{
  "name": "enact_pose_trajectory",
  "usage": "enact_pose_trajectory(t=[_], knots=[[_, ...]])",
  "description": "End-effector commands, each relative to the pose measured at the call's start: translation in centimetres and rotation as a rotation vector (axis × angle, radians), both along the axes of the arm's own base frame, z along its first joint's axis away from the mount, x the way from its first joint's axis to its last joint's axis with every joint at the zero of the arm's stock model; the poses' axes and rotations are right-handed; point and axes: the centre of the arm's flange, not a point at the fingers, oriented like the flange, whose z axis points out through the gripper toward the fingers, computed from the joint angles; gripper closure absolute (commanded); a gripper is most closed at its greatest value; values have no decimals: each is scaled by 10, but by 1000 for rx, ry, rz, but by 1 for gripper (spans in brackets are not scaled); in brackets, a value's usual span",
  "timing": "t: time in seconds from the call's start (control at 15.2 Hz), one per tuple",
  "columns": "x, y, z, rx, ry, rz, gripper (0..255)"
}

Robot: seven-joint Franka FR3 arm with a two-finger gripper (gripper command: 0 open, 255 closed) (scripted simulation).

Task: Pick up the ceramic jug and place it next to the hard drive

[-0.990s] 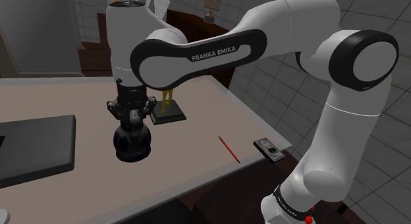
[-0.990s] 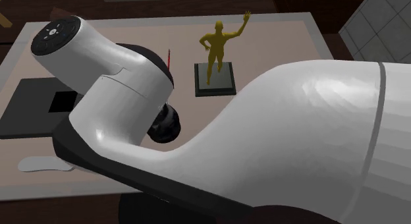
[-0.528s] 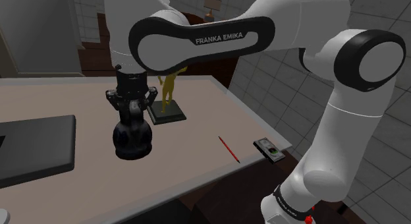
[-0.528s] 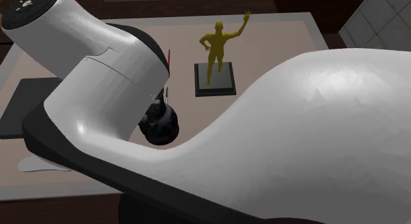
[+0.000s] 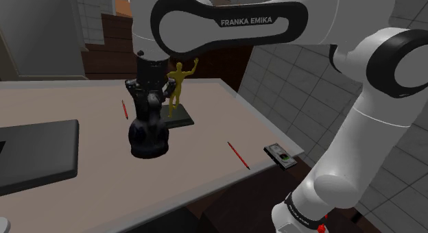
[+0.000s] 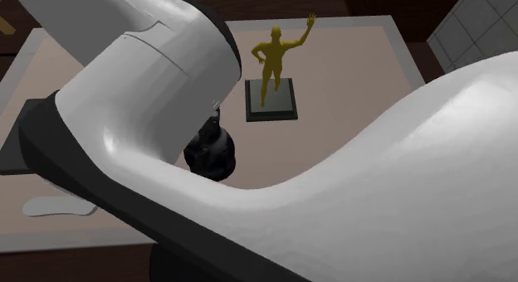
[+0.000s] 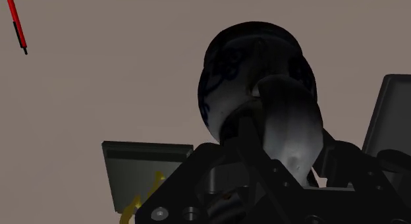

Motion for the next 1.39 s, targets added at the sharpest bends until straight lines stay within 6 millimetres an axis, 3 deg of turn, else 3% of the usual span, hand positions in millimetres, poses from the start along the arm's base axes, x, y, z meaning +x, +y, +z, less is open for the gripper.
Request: enact_pose_trajectory(t=[0.0, 1.32], knots=[[-4, -24, 10, 2, -3, 1, 255], [-40, -272, 94, 2, -3, 1, 255]])
